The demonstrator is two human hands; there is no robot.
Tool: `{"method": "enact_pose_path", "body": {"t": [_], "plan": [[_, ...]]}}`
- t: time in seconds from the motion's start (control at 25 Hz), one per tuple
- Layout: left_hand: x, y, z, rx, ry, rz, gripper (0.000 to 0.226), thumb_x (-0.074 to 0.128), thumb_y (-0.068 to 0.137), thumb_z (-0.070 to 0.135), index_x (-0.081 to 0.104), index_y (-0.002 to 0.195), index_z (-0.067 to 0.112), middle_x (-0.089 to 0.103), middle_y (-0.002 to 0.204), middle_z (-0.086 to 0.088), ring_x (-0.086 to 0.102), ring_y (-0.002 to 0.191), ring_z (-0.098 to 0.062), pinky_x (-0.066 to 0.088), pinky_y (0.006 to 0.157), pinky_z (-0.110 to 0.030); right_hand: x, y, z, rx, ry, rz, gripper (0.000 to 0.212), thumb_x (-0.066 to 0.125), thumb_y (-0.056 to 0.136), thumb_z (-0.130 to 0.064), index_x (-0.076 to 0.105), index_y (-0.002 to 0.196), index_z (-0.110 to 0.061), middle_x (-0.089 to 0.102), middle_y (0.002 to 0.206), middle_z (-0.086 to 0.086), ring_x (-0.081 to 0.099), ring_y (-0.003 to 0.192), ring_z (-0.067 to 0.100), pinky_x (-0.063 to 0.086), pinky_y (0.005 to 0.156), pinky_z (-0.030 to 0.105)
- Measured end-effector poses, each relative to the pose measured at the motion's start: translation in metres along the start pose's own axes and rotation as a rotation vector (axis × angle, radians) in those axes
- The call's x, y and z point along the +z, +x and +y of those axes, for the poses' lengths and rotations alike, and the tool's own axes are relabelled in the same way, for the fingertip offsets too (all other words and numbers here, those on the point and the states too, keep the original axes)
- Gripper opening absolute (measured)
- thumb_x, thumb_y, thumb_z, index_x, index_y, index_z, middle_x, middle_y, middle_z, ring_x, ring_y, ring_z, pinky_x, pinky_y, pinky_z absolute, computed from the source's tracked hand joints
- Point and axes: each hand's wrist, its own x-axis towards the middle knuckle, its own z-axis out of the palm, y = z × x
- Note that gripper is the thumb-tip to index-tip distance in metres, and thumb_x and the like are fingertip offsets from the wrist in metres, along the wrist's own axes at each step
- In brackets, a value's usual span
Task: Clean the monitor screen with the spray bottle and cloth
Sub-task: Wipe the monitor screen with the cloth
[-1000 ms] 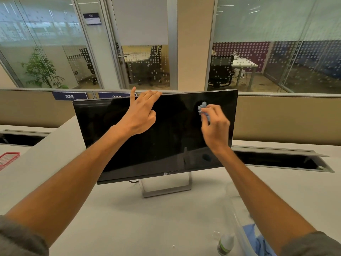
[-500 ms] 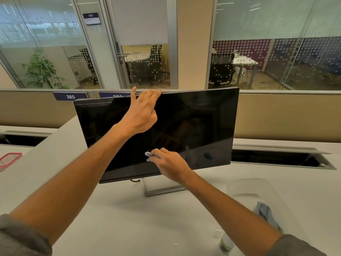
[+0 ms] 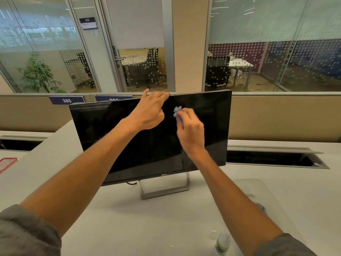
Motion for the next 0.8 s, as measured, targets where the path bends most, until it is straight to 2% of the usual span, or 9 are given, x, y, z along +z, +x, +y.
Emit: {"method": "enact_pose_path", "body": {"t": [0.08,0.2,0.28,0.36,0.44,0.52,0.64,0.8], "plan": [[-0.001,0.000,-0.002,0.005,0.009,-0.007,0.063,0.038,0.081,0.004,0.032,0.144,0.009,0.039,0.148,-0.011,0.031,0.140,-0.025,0.002,0.119,-0.048,0.019,-0.034,-0.004,-0.143,-0.019,-0.134,0.023,0.050,0.098,-0.019,0.063,0.114,-0.009,0.062,0.112,0.004,0.062,0.088,0.017,0.056,0.070,0.029],[0.000,-0.001,-0.002,0.020,0.074,-0.008,0.062,0.039,0.083,0.009,0.029,0.145,0.009,0.037,0.150,-0.011,0.030,0.140,-0.025,0.004,0.119,-0.051,0.029,-0.074,-0.003,-0.325,-0.027,-0.380,0.021,0.055,0.094,-0.014,0.063,0.113,-0.008,0.062,0.111,0.005,0.062,0.083,0.019,0.056,0.058,0.029],[0.003,-0.001,0.002,0.035,0.135,-0.018,0.065,0.039,0.084,0.012,0.023,0.147,0.012,0.033,0.152,-0.010,0.026,0.142,-0.024,0.004,0.119,-0.053,0.018,-0.072,0.003,-0.346,-0.019,-0.449,0.019,0.055,0.094,-0.017,0.064,0.108,-0.007,0.062,0.105,0.005,0.061,0.077,0.019,0.054,0.055,0.031],[0.005,0.002,0.008,0.052,0.163,-0.029,0.068,0.040,0.084,0.014,0.019,0.149,0.014,0.029,0.154,-0.008,0.022,0.144,-0.023,0.002,0.119,-0.054,-0.004,-0.047,0.014,-0.193,0.001,-0.259,0.018,0.053,0.095,-0.020,0.065,0.102,-0.008,0.062,0.101,0.006,0.060,0.077,0.017,0.054,0.061,0.028],[0.004,0.006,0.013,0.044,0.120,-0.035,0.068,0.041,0.085,0.014,0.019,0.150,0.016,0.028,0.154,-0.008,0.021,0.144,-0.023,0.002,0.118,-0.054,-0.031,-0.011,0.035,0.060,0.030,0.019,0.013,0.060,0.091,-0.015,0.064,0.102,-0.009,0.062,0.104,0.007,0.059,0.085,0.010,0.048,0.072,0.012],[0.004,0.008,0.015,0.030,0.055,-0.033,0.067,0.041,0.085,0.012,0.022,0.149,0.016,0.030,0.154,-0.007,0.023,0.144,-0.022,0.002,0.118,-0.055,-0.054,0.020,0.062,0.251,0.009,0.156,0.019,0.064,0.087,-0.013,0.062,0.105,-0.009,0.061,0.108,0.008,0.055,0.088,0.006,0.044,0.074,0.006],[0.006,0.008,0.013,0.030,0.014,-0.023,0.068,0.042,0.083,0.009,0.024,0.148,0.016,0.032,0.153,-0.006,0.024,0.143,-0.022,-0.001,0.118,-0.055,-0.061,0.026,0.083,0.272,-0.039,0.133,0.020,0.064,0.088,-0.016,0.061,0.106,-0.009,0.060,0.107,0.008,0.054,0.087,0.006,0.052,0.073,0.019],[0.006,0.009,0.013,0.010,-0.021,-0.011,0.069,0.042,0.081,0.008,0.026,0.148,0.016,0.034,0.152,-0.007,0.024,0.143,-0.022,-0.006,0.116,-0.055,-0.033,-0.027,0.061,0.042,-0.002,-0.052,0.012,0.062,0.089,-0.013,0.063,0.099,-0.007,0.062,0.099,0.006,0.059,0.079,0.011,0.054,0.067,0.023]]}}
